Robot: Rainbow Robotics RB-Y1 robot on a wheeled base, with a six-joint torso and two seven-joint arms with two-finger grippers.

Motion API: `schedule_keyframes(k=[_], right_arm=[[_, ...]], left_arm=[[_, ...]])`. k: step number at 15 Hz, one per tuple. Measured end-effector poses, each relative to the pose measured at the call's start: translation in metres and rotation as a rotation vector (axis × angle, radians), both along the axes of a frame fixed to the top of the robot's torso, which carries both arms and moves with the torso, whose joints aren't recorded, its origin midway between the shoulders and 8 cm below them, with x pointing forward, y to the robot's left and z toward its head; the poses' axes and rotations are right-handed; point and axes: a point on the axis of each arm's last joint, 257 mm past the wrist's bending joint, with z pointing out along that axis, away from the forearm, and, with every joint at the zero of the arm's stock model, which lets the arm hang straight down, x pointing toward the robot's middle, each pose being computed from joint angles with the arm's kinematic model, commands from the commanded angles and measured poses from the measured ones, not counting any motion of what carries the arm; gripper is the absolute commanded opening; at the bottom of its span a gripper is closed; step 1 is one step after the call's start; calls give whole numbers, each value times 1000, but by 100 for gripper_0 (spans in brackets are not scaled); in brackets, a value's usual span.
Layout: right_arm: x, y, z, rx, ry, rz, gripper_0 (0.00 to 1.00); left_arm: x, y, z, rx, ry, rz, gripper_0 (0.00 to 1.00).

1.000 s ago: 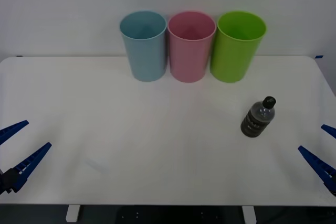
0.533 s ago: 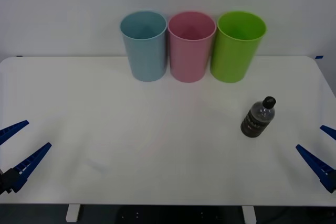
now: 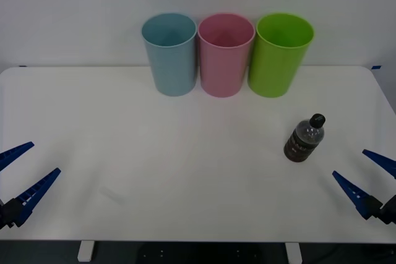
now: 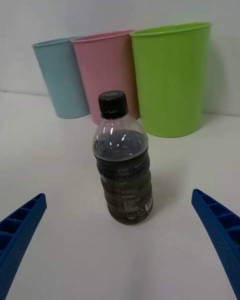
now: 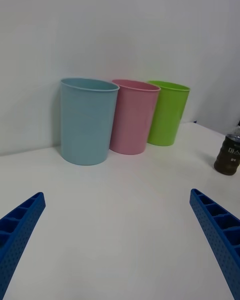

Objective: Grasp the object on the table and drop it into the matching bin: aluminum can to the light blue bin, PET bottle to the pink bin.

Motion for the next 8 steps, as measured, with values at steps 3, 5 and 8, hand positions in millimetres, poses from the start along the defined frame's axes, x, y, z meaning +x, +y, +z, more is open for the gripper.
schedule_keyframes(k=[3,5,8], right_arm=[[14,-2,-14,-48,-8,-37,100],[22,0,-21,-51,4,-57,100],[35,6,-30,-55,21,-84,100]], left_arm=[[0,0,0,0,0,0,100],[0,0,0,0,0,0,100],[0,0,0,0,0,0,100]])
